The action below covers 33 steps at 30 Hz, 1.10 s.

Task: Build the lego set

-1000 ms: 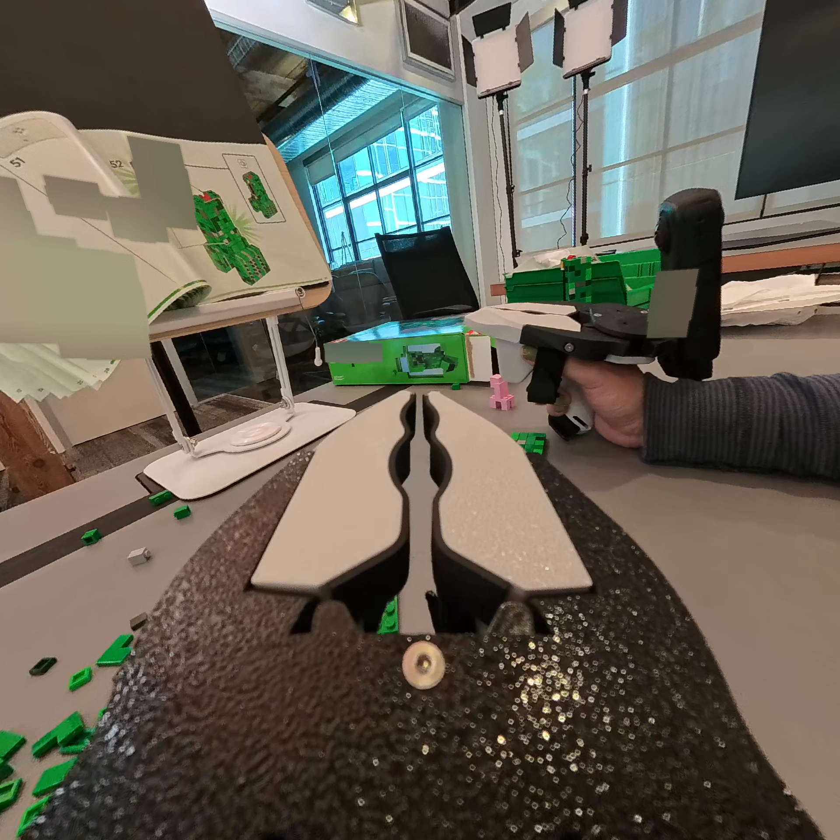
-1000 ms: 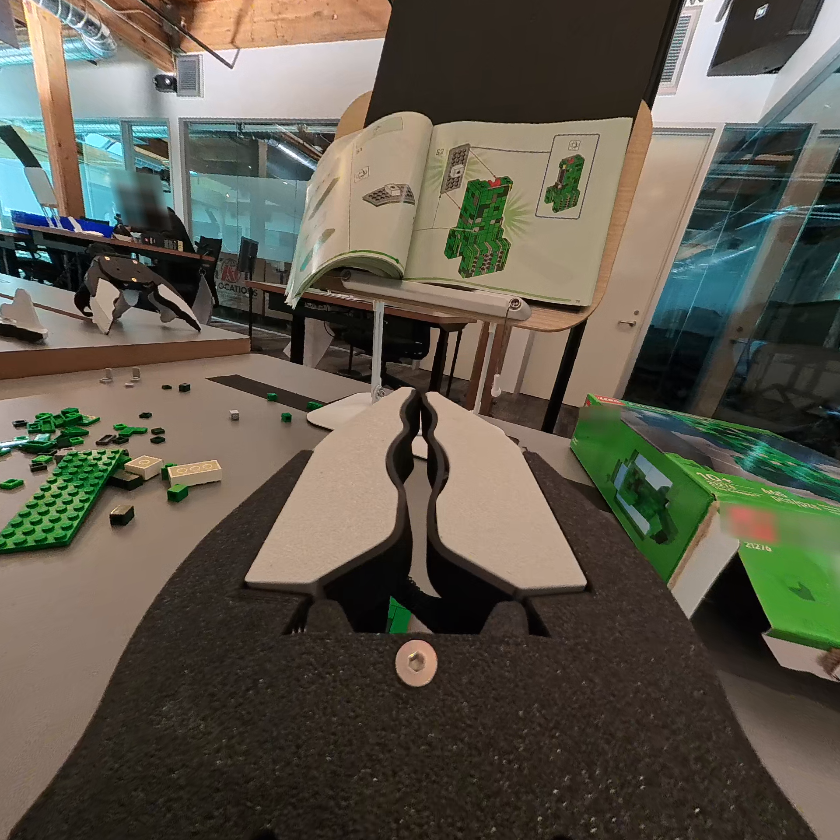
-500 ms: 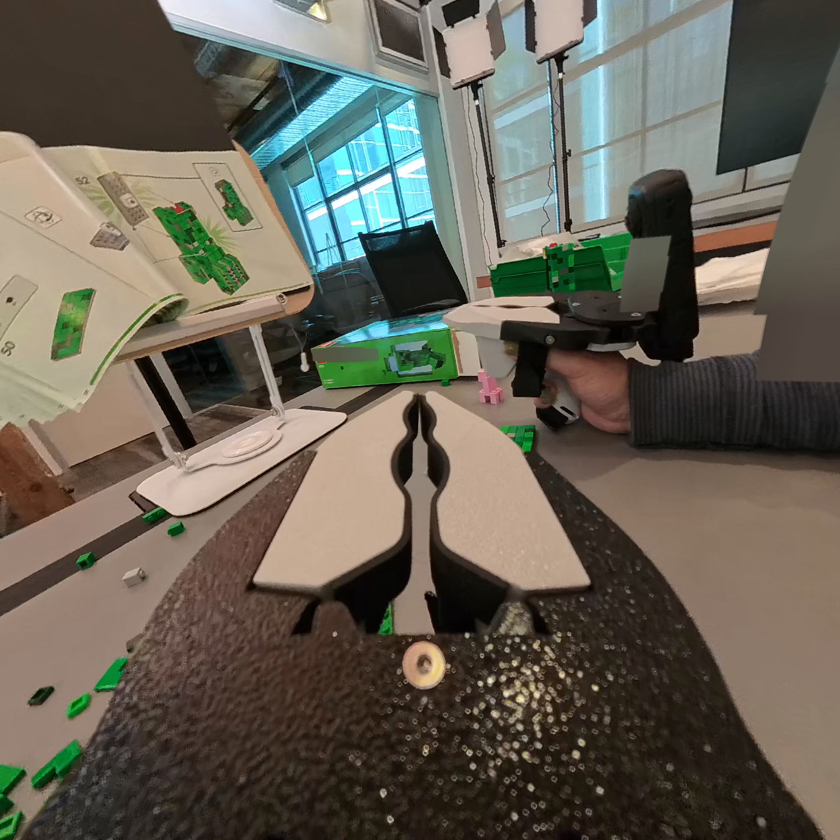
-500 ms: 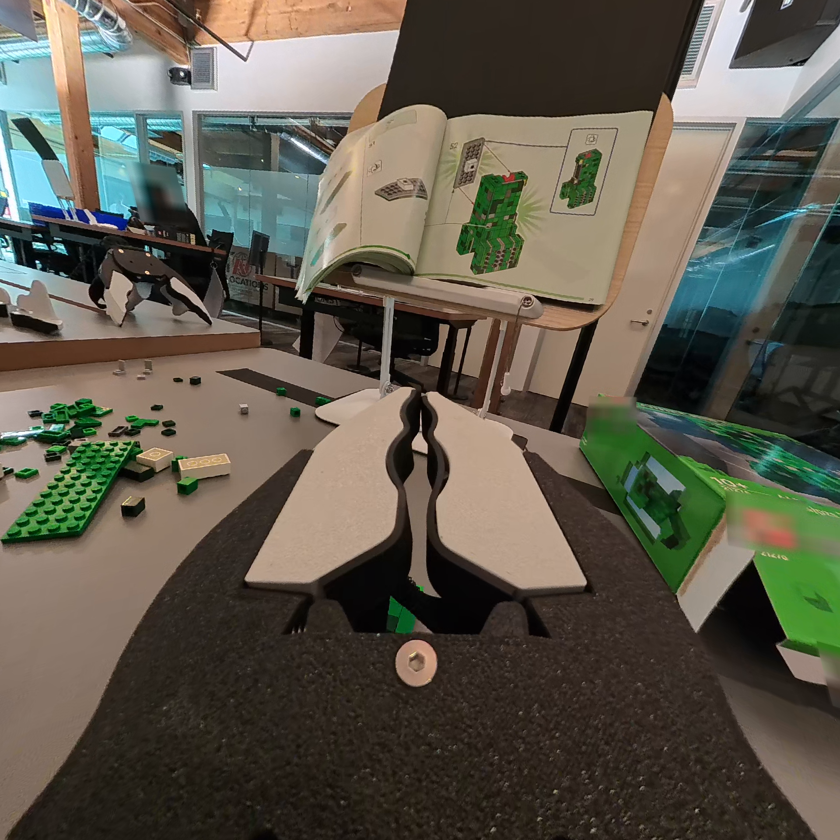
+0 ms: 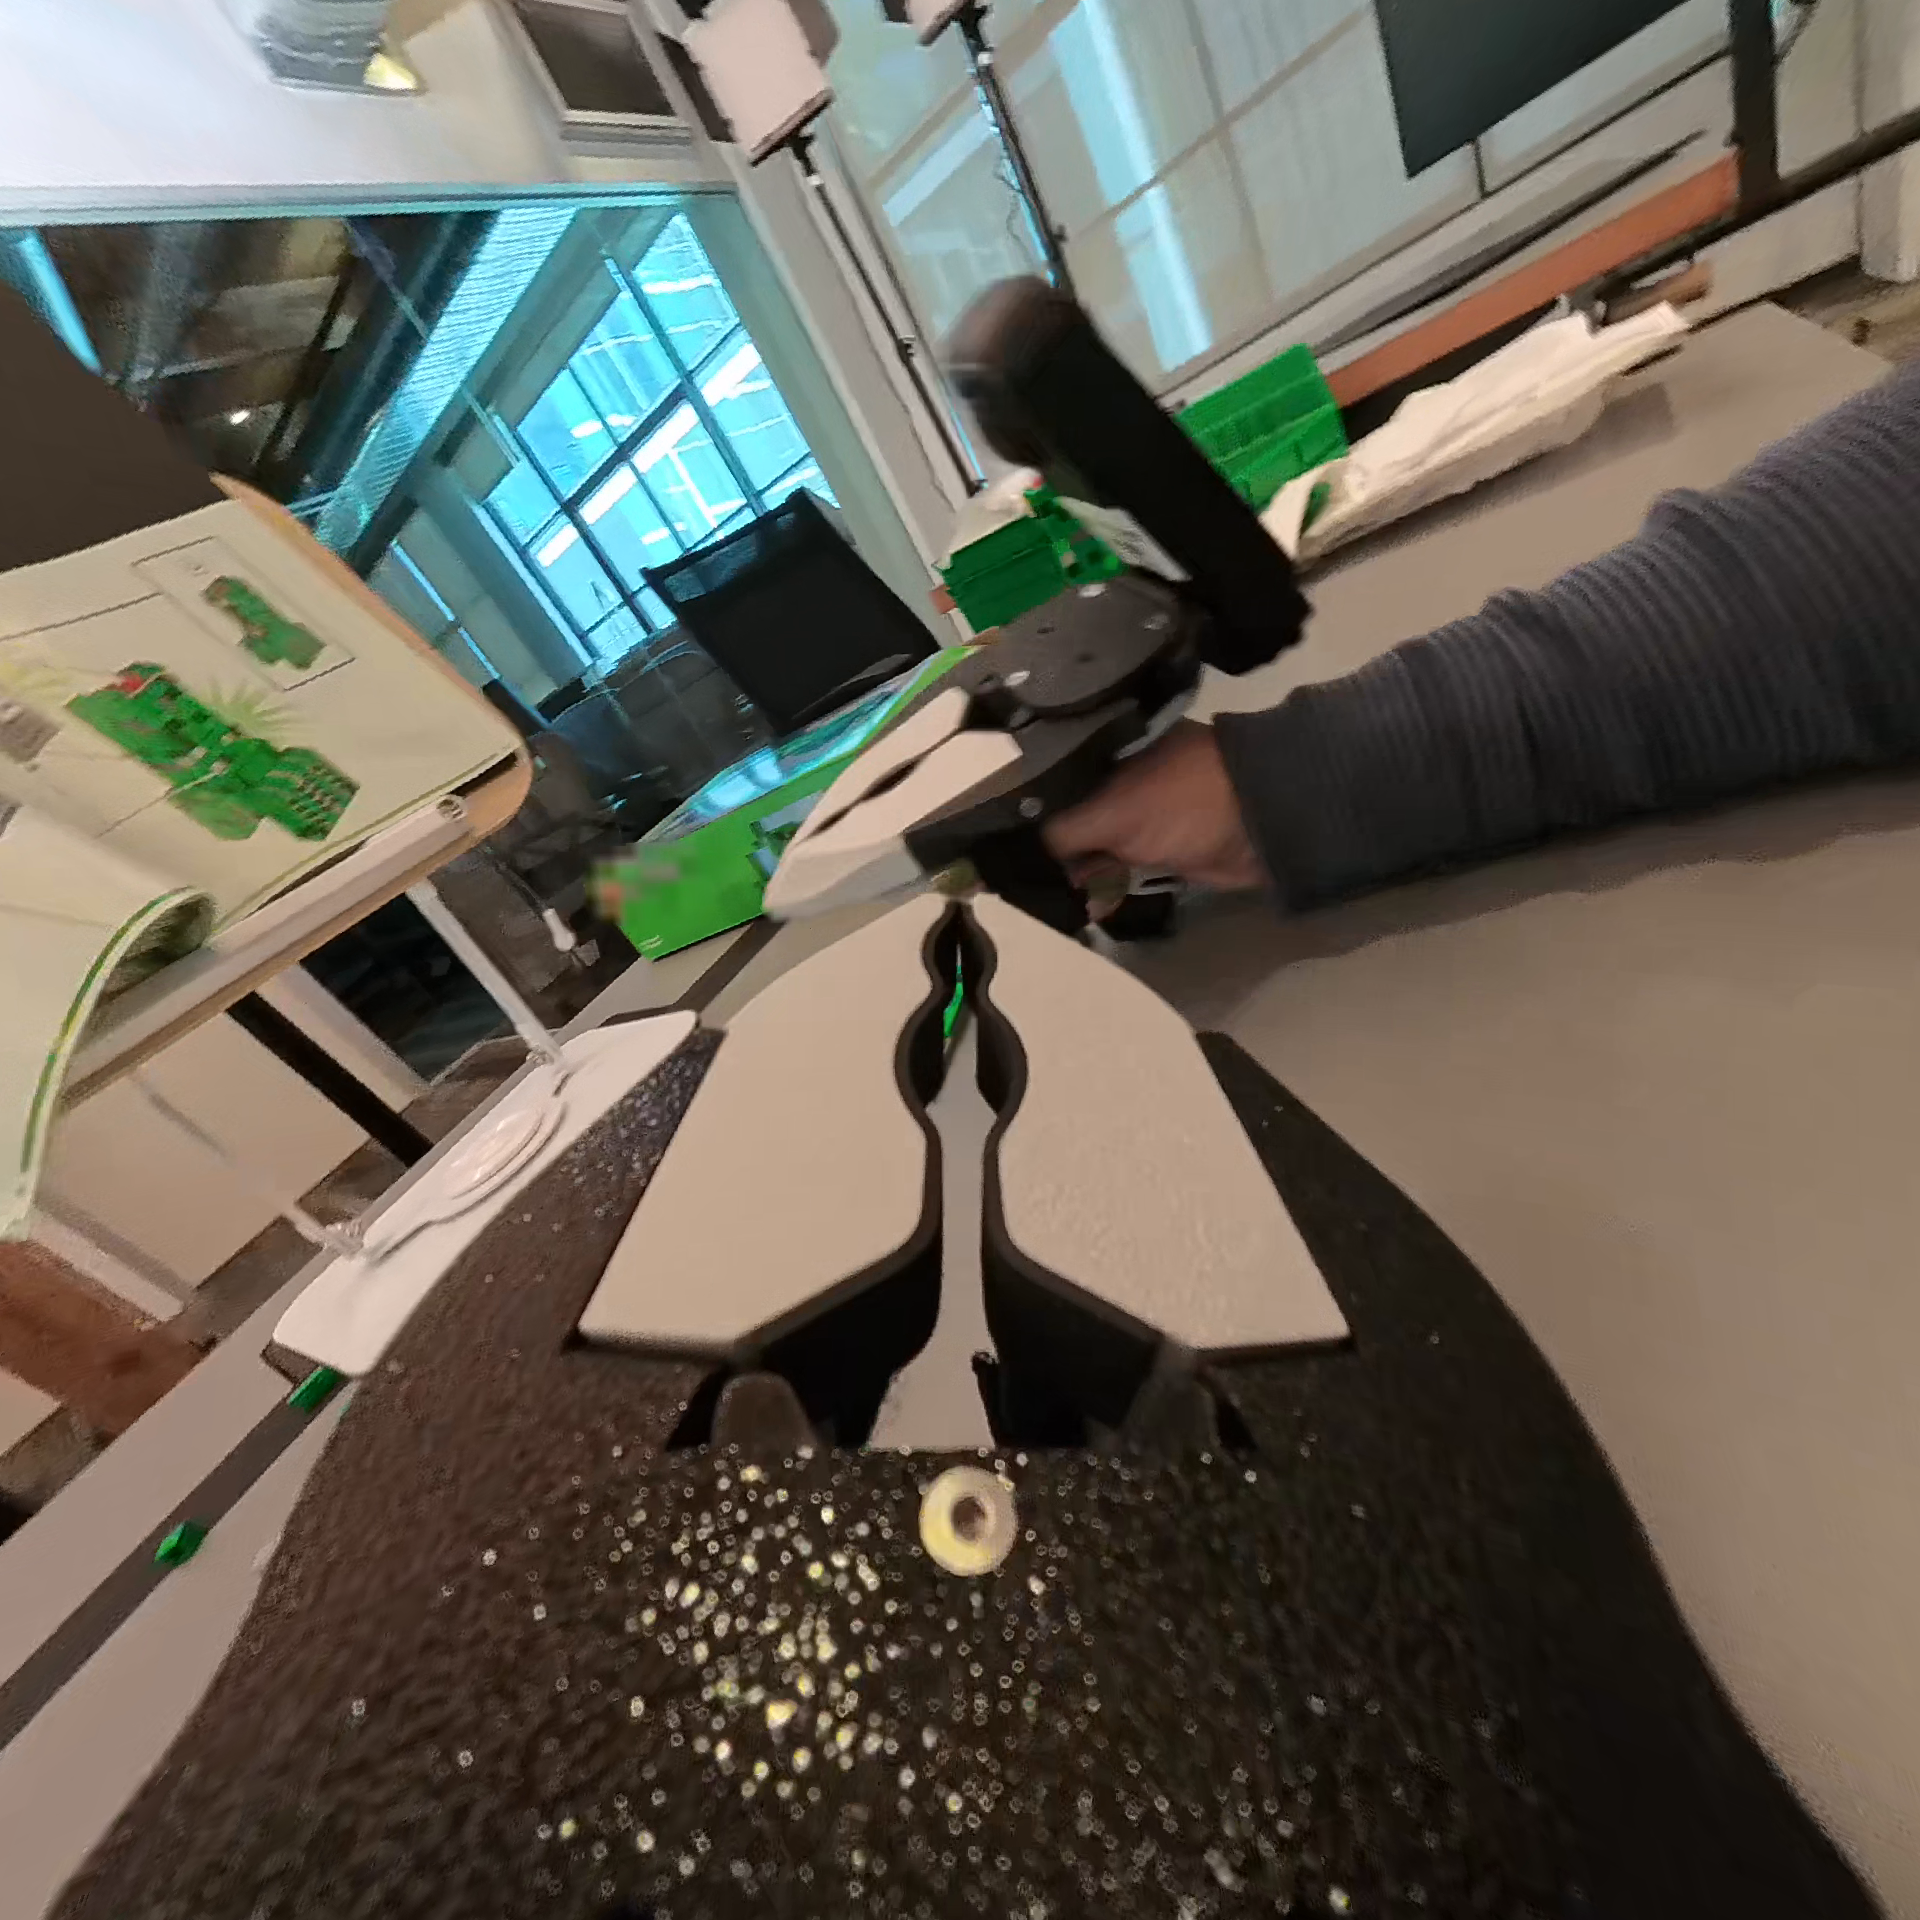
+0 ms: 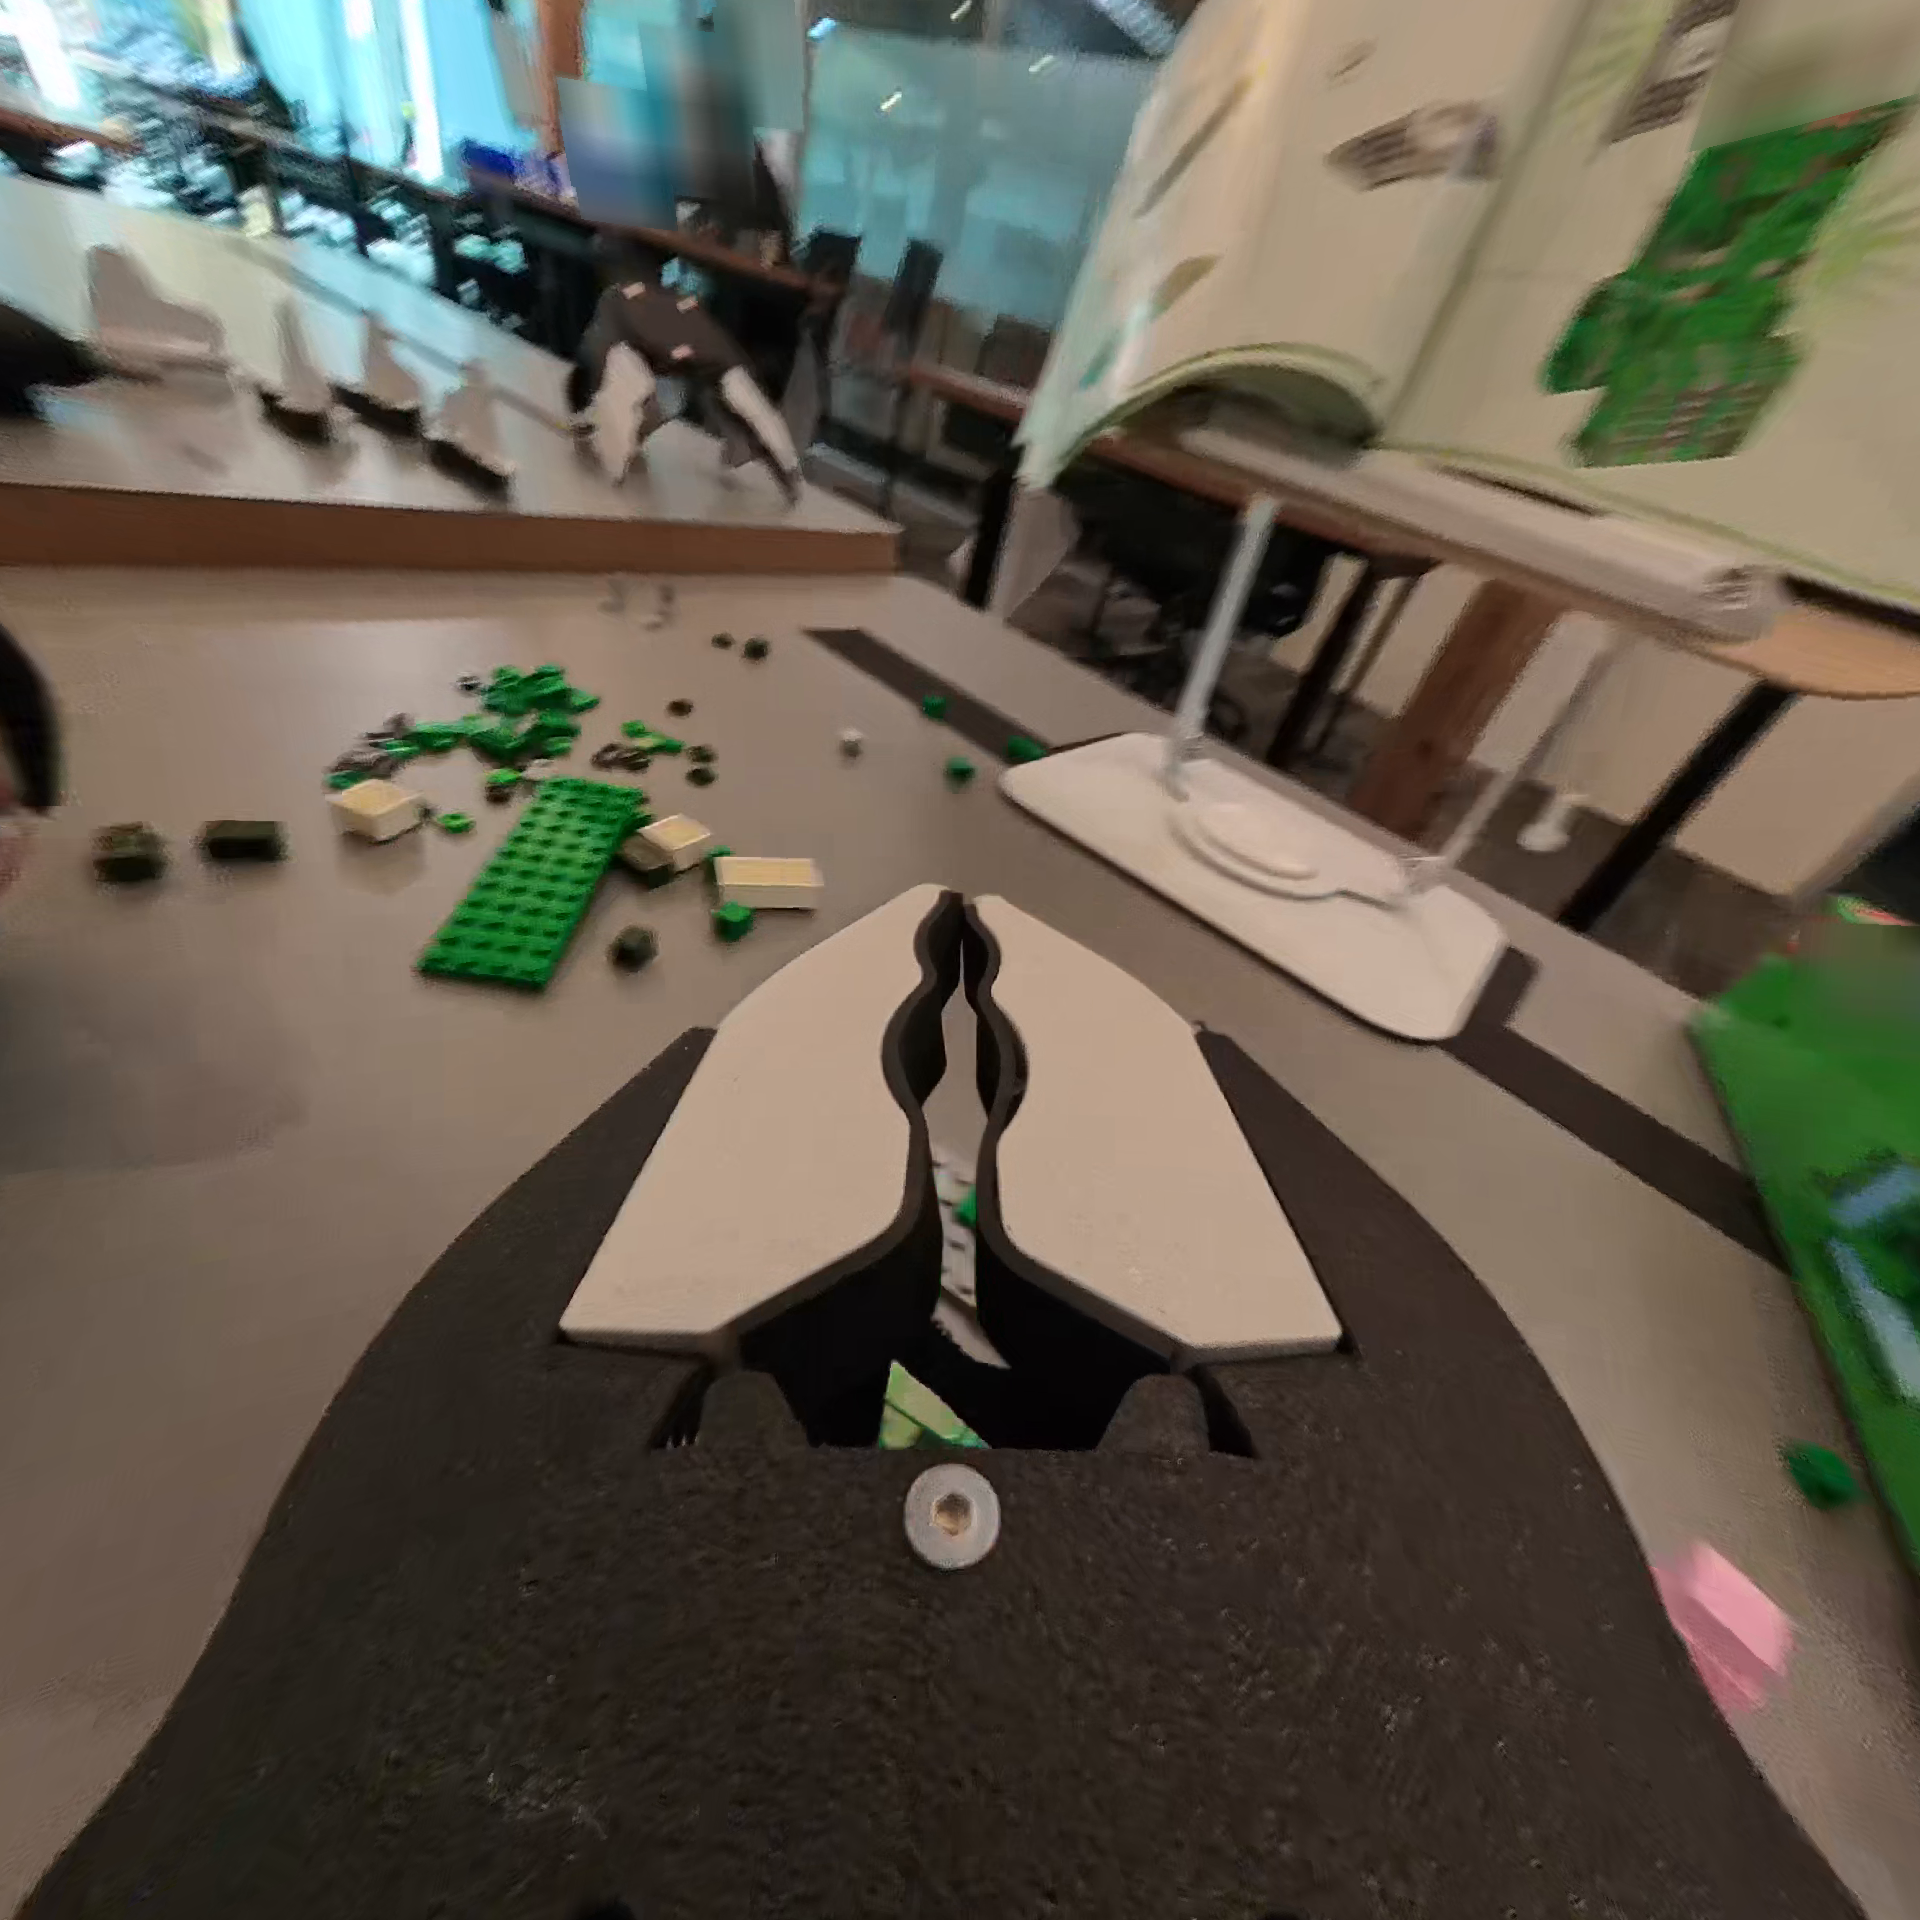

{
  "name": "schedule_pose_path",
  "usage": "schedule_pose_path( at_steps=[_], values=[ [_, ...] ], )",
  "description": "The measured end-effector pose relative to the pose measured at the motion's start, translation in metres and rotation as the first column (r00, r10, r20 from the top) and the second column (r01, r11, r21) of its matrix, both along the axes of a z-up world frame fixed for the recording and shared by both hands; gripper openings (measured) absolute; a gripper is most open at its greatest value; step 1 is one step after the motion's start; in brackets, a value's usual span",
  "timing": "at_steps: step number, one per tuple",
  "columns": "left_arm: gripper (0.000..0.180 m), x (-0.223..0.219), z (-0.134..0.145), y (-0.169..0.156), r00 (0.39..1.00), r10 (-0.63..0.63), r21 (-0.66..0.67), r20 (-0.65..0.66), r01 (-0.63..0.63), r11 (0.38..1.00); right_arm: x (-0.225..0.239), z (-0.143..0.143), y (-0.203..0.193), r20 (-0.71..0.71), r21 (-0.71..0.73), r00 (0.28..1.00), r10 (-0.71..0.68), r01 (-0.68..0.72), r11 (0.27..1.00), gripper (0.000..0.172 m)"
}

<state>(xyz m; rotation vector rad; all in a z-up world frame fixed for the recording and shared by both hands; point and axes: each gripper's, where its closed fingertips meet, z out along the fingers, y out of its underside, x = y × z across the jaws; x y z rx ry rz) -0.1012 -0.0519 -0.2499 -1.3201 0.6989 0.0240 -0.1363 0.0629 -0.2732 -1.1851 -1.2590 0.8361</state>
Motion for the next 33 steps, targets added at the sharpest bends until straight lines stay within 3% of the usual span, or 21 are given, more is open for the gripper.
schedule_pose_path(
  at_steps=[5, 8, 11, 15, 18, 20, 21, 24, 28, 31, 33],
  values=[
    [0.0, 0.022, -0.008, -0.006, 0.993, -0.051, 0.01, -0.111, 0.052, 0.999, -0.049, -0.005, -0.038, 0.233, -0.083, 0.945, 0.231, -0.217, 0.973, 0.003],
    [0.0, 0.018, -0.008, -0.006, 0.991, -0.048, 0.01, -0.127, 0.05, 0.999, -0.083, -0.012, -0.058, 0.406, -0.103, 0.83, 0.383, -0.375, 0.921, 0.023],
    [0.0, 0.014, -0.006, -0.006, 0.994, -0.045, 0.011, -0.098, 0.047, 0.999, -0.116, -0.015, -0.072, 0.545, -0.018, 0.704, 0.456, -0.534, 0.846, 0.021],
    [0.0, 0.01, -0.004, -0.005, 0.997, -0.041, 0.002, -0.058, 0.041, 0.999, -0.151, -0.022, -0.092, 0.703, -0.129, 0.441, 0.558, -0.693, 0.709, 0.021],
    [0.0, 0.007, -0.005, -0.004, 0.998, -0.039, -0.004, -0.044, 0.039, 0.999, -0.157, -0.04, -0.098, 0.828, -0.149, 0.201, 0.523, -0.821, 0.551, 0.016],
    [0.0, 0.006, -0.004, -0.004, 0.999, -0.038, -0.004, -0.038, 0.037, 0.999, -0.159, -0.051, -0.098, 0.878, -0.174, 0.099, 0.469, -0.845, 0.505, 0.013],
    [0.0, 0.006, -0.004, -0.004, 0.999, -0.037, -0.006, -0.035, 0.037, 0.999, -0.162, -0.054, -0.099, 0.891, -0.171, 0.077, 0.447, -0.855, 0.489, 0.01],
    [0.0, 0.004, -0.004, -0.004, 0.999, -0.037, -0.007, -0.025, 0.037, 0.999, -0.184, -0.061, -0.09, 0.932, -0.069, 0.126, 0.341, -0.859, 0.507, 0.0],
    [0.0, 0.004, -0.004, -0.004, 0.999, -0.039, -0.009, -0.023, 0.039, 0.999, -0.184, -0.077, -0.083, 0.958, -0.122, 0.035, 0.286, -0.851, 0.511, 0.0],
    [0.0, 0.004, -0.004, -0.004, 0.999, -0.039, -0.01, -0.018, 0.039, 0.999, -0.169, -0.084, -0.088, 0.949, -0.225, -0.088, 0.304, -0.864, 0.45, 0.0],
    [0.0, 0.003, -0.003, -0.003, 0.999, -0.04, -0.013, -0.006, 0.04, 0.999, -0.169, -0.084, -0.091, 0.948, -0.22, -0.085, 0.307, -0.871, 0.439, 0.006]
  ],
)
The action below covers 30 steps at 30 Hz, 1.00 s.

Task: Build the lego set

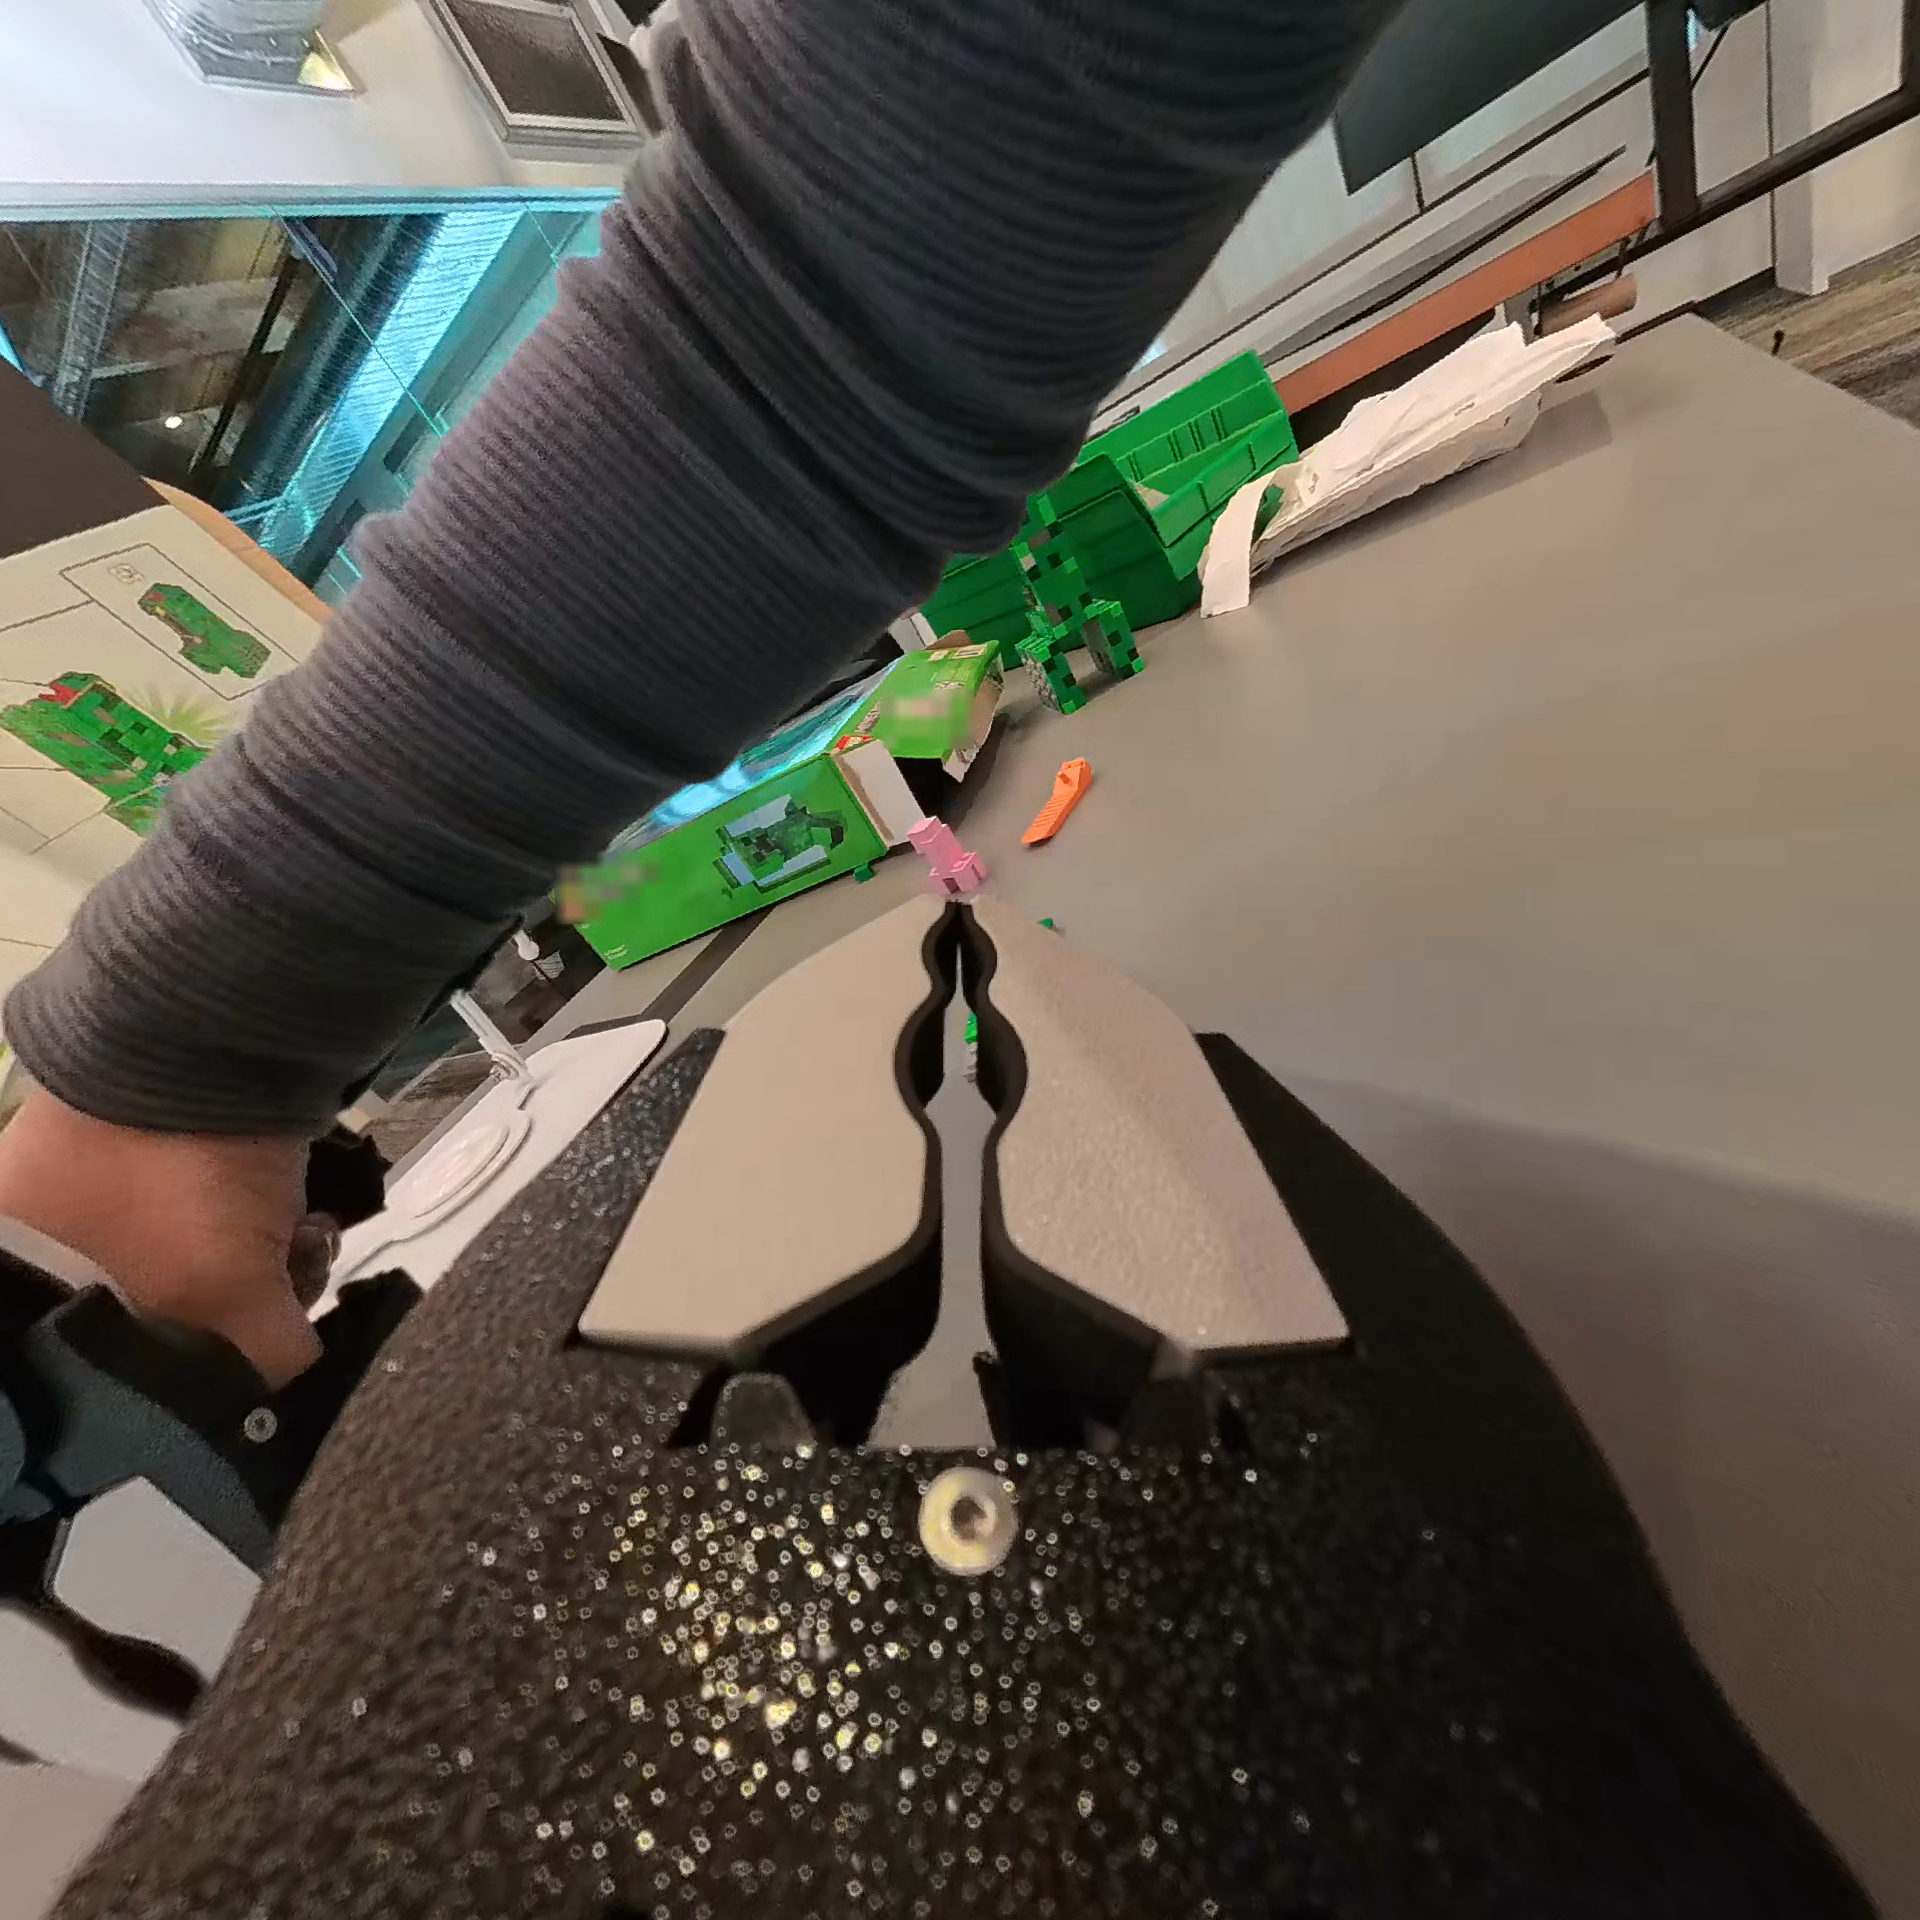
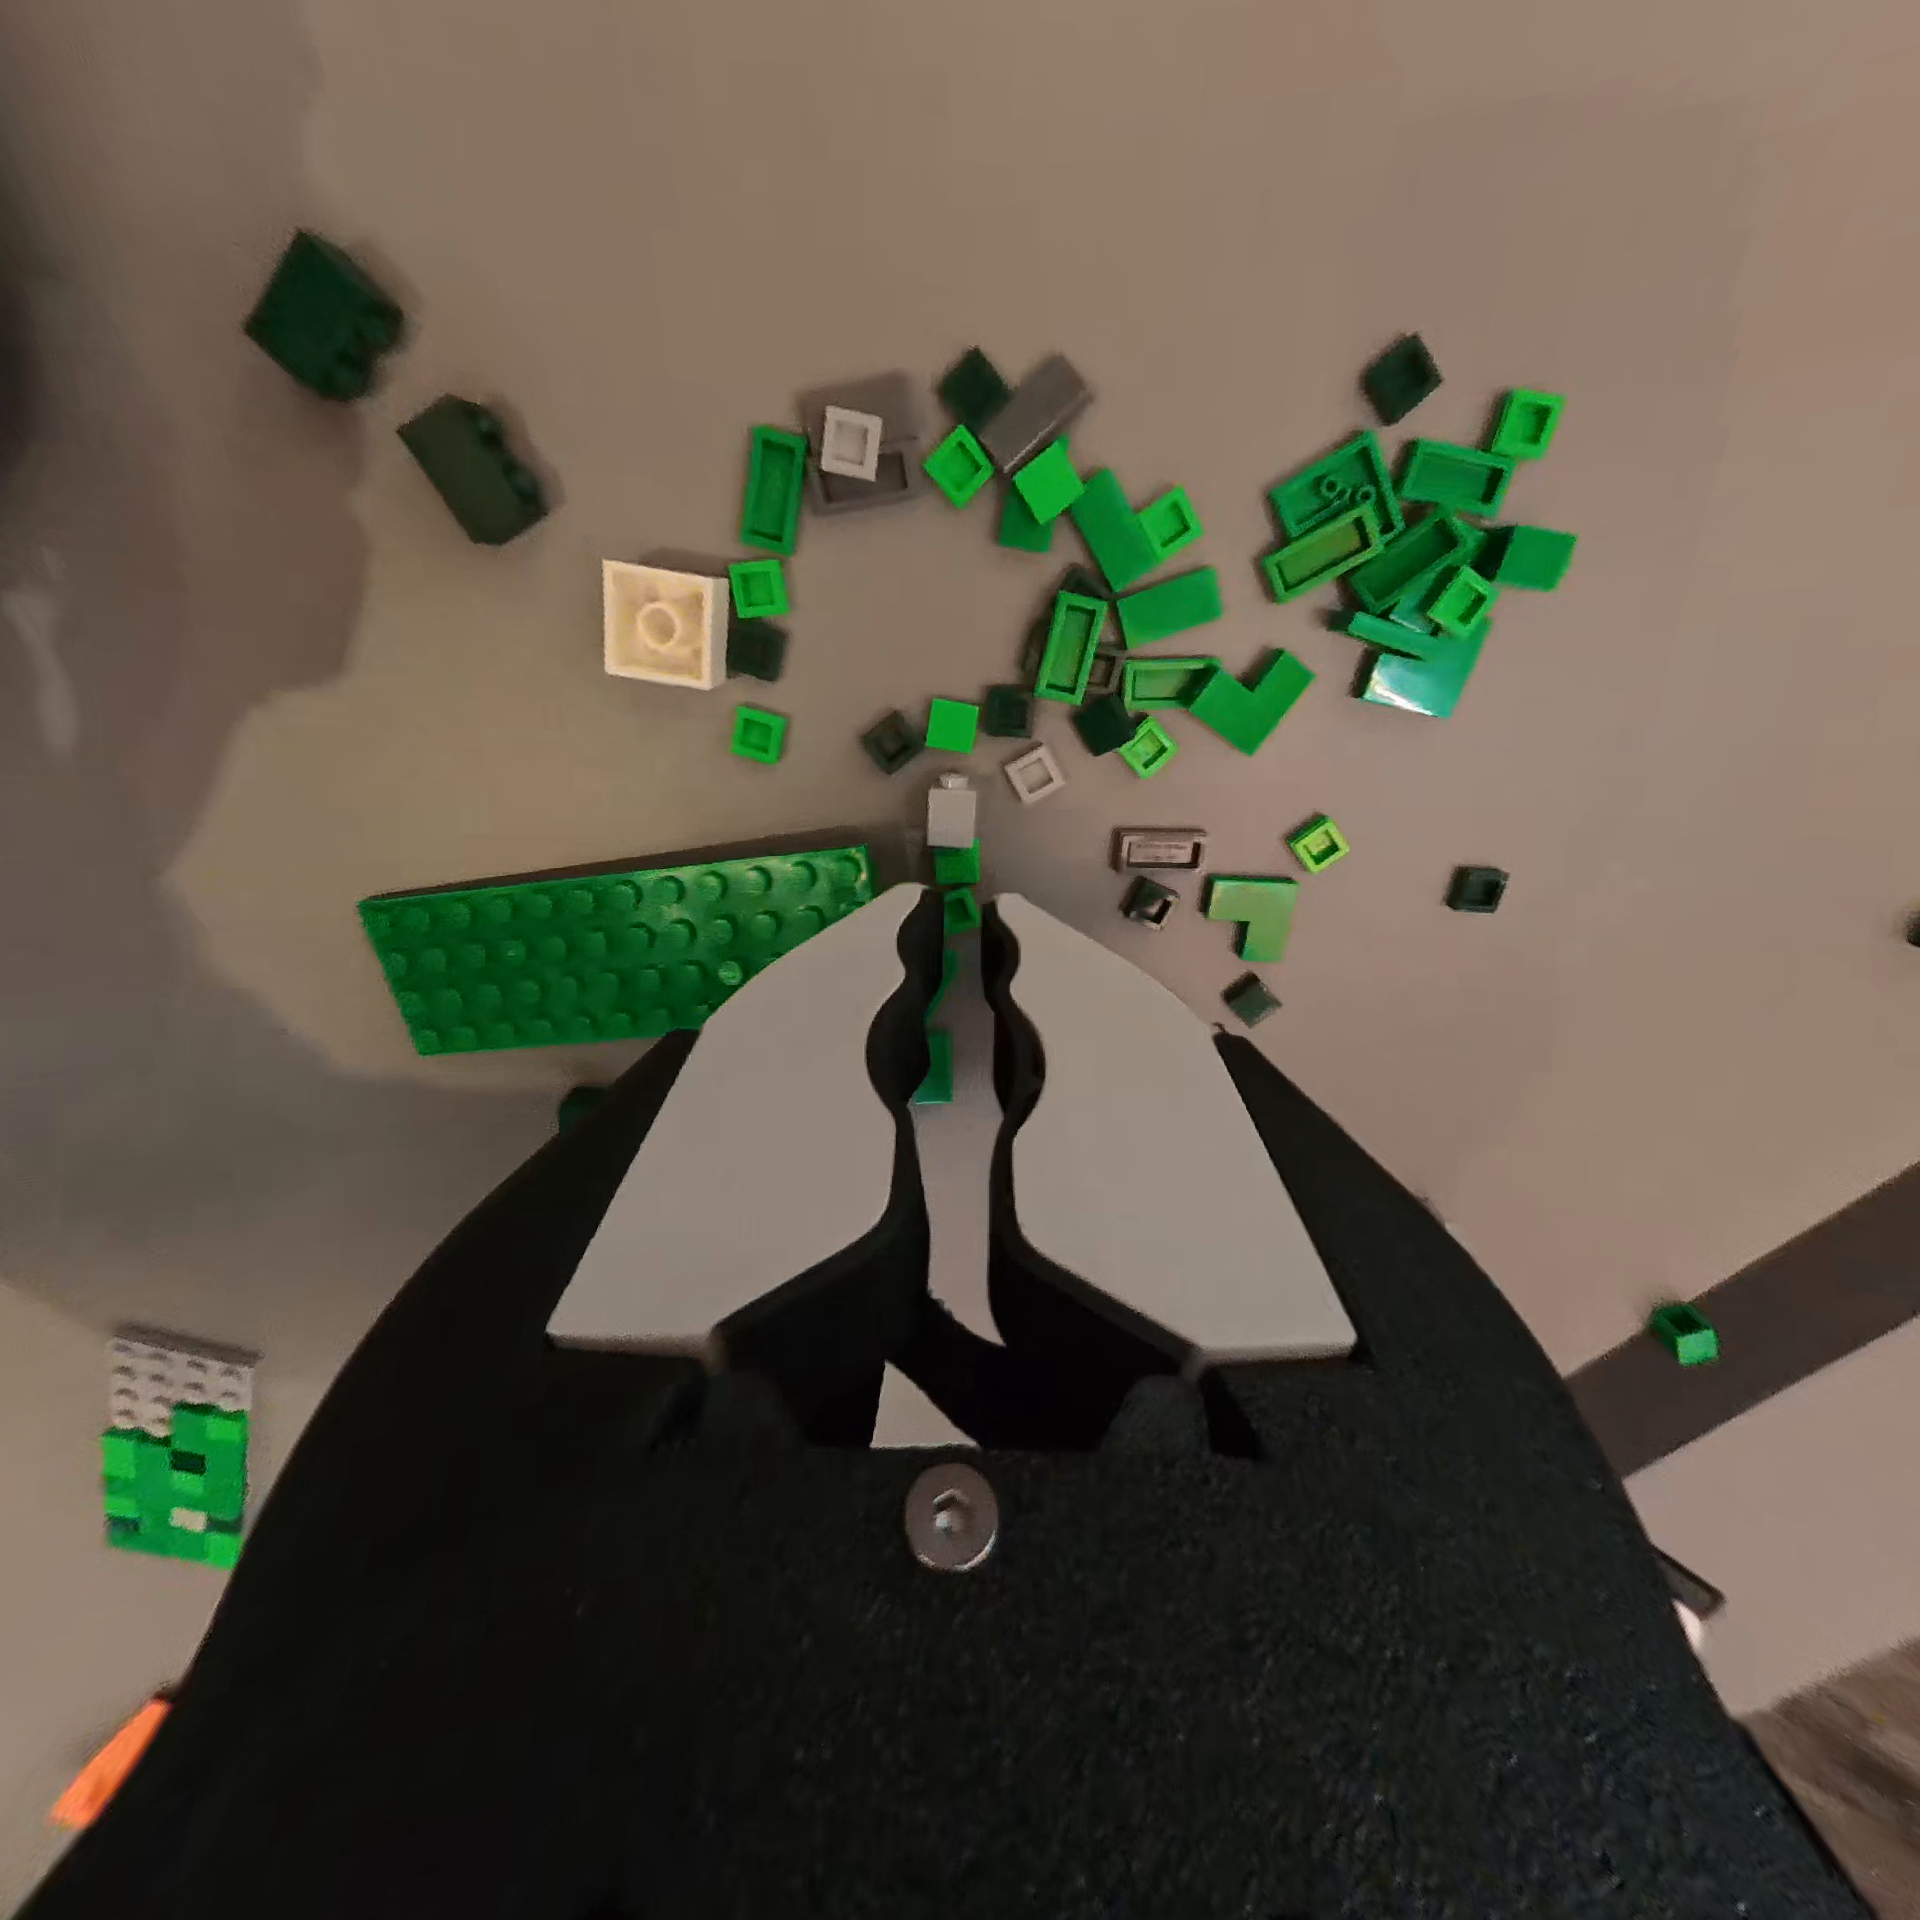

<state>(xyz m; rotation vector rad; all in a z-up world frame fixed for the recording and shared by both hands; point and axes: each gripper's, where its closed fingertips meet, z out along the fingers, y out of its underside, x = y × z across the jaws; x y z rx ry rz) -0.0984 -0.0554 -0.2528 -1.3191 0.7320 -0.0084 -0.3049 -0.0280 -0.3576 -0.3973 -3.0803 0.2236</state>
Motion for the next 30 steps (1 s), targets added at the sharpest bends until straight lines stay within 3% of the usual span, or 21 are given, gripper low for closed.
schedule_pose_path(
  at_steps=[5, 14, 20, 24, 30],
  values=[
    [0.0, -0.005, 0.002, 0.002, 0.999, 0.002, -0.01, 0.047, -0.002, 1.0, 0.001, -0.003, -0.003, 0.002, -0.008, 1.0, 0.026, -0.026, 1.0, 0.02],
    [0.0, -0.009, 0.003, 0.004, 0.997, 0.007, -0.022, 0.08, -0.005, 1.0, -0.002, -0.005, -0.004, -0.002, 0.004, 0.999, 0.047, -0.047, 0.999, 0.007],
    [0.0, -0.006, 0.002, 0.004, 0.998, 0.004, -0.017, 0.058, -0.003, 1.0, 0.007, 0.012, -0.004, -0.115, -0.021, 0.993, 0.028, -0.03, 0.999, 0.007],
    [0.0, -0.007, 0.002, 0.003, 0.998, 0.006, -0.018, 0.057, -0.005, 1.0, 0.037, 0.04, 0.003, -0.227, -0.05, 0.973, -0.04, 0.029, 0.998, 0.007],
    [0.0, -0.005, 0.0, 0.004, 0.999, 0.006, -0.021, 0.044, -0.005, 1.0, 0.122, 0.069, 0.029, -0.344, -0.085, 0.918, -0.198, 0.18, 0.98, 0.007]
  ],
)
